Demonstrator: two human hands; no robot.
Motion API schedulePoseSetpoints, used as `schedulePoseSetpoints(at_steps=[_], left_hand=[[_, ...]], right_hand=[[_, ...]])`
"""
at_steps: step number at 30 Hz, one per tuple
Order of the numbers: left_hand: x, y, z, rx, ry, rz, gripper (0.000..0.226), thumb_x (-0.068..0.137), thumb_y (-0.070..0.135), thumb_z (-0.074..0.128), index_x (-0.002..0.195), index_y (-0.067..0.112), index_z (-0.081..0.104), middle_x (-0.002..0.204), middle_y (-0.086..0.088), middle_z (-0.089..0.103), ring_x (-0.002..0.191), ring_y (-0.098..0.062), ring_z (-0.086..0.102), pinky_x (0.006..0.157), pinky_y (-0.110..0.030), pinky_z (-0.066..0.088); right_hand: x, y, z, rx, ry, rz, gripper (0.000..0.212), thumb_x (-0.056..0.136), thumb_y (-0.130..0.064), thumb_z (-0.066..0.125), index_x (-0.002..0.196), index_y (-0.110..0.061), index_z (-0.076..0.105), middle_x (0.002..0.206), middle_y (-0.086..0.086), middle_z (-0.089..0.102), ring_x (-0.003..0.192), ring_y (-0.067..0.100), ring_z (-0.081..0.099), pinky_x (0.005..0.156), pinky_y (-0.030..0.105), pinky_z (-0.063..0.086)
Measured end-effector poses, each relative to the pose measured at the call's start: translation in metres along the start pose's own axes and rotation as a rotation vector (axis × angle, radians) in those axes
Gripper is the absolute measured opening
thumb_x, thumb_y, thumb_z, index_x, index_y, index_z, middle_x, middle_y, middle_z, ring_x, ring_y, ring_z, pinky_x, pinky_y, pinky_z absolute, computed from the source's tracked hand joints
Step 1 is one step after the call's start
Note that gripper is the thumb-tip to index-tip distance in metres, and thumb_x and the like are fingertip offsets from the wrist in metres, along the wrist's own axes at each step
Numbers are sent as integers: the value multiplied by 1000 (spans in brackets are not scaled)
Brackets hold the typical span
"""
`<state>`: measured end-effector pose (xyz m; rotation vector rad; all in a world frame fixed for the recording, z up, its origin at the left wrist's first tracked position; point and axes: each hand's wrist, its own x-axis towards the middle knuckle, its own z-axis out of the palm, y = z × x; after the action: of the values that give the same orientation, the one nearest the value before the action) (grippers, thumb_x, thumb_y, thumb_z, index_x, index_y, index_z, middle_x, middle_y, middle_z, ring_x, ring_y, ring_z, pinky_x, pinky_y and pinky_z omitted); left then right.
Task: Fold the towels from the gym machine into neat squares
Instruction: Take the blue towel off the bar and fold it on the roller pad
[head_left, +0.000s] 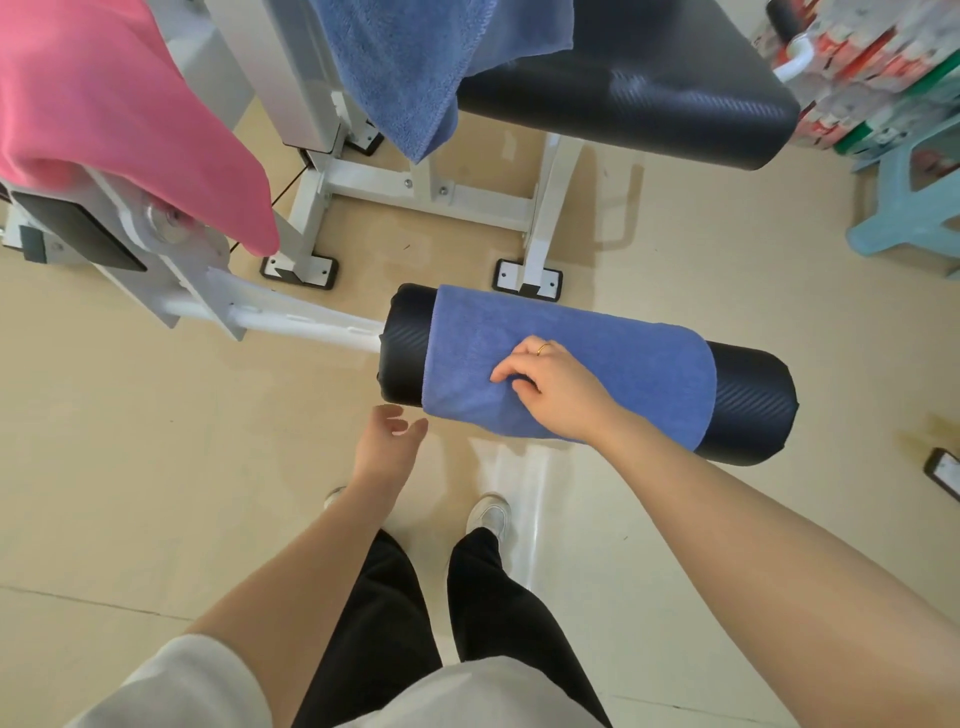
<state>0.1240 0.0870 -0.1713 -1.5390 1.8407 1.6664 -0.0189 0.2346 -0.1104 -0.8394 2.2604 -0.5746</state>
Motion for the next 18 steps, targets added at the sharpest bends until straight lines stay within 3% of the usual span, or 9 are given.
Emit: schedulePoseSetpoints(at_steps=[3, 5, 8, 11, 14, 16, 18], left_hand=[[-4, 2, 5, -160, -99, -38, 44, 88, 18, 59, 129, 13, 44, 122, 1, 51, 110, -18, 49, 92, -32, 38], [-10, 2, 8, -150, -186, -26, 38, 89, 19, 59, 125, 14, 48, 120, 2, 53, 113, -18, 49, 92, -32, 36], [-18, 10, 17, -99, -249, 37, 22, 90, 20, 57, 111, 16, 52, 106, 6, 58, 105, -17, 52, 88, -32, 36], [-19, 14, 28, -90, -287, 36, 24, 90, 25, 58, 113, 17, 54, 102, 8, 60, 97, -13, 54, 88, -31, 37], [-17, 14, 30, -57, -333, 32, 38, 87, 31, 62, 120, 13, 56, 112, 2, 63, 104, -19, 58, 86, -31, 42], [-17, 13, 26, -33, -378, 53, 43, 85, 32, 64, 124, 15, 54, 119, 0, 63, 108, -22, 58, 91, -34, 47], [-18, 10, 21, -24, -425, 39, 43, 84, 34, 65, 122, 17, 54, 118, -3, 64, 105, -24, 61, 90, -38, 51]], right_hand=[[-17, 17, -5, 180, 279, 125, 27, 92, -4, 42, 105, -13, 64, 105, 0, 63, 97, 15, 56, 86, 28, 44], [-37, 39, -9, 222, 473, 313, 23, 93, -8, 44, 108, -12, 61, 98, -2, 62, 89, 15, 55, 81, 26, 42], [-71, 77, -8, 224, 624, 534, 14, 91, -14, 49, 103, -8, 55, 85, 1, 57, 81, 21, 54, 75, 31, 43], [-97, 103, 4, 225, 711, 685, 21, 84, -23, 62, 92, -10, 48, 90, 4, 51, 81, 24, 52, 72, 37, 45], [-105, 117, 15, 432, 764, 863, 36, 75, -37, 72, 82, -13, 46, 91, 4, 44, 75, 22, 44, 64, 31, 39], [-104, 121, 19, 531, 713, 913, 47, 73, -44, 70, 64, -20, 31, 79, 3, 37, 65, 21, 34, 53, 25, 29], [-101, 118, 22, 637, 606, 919, 43, 79, -43, 65, 63, -13, 38, 69, 3, 38, 62, 21, 36, 52, 27, 29]])
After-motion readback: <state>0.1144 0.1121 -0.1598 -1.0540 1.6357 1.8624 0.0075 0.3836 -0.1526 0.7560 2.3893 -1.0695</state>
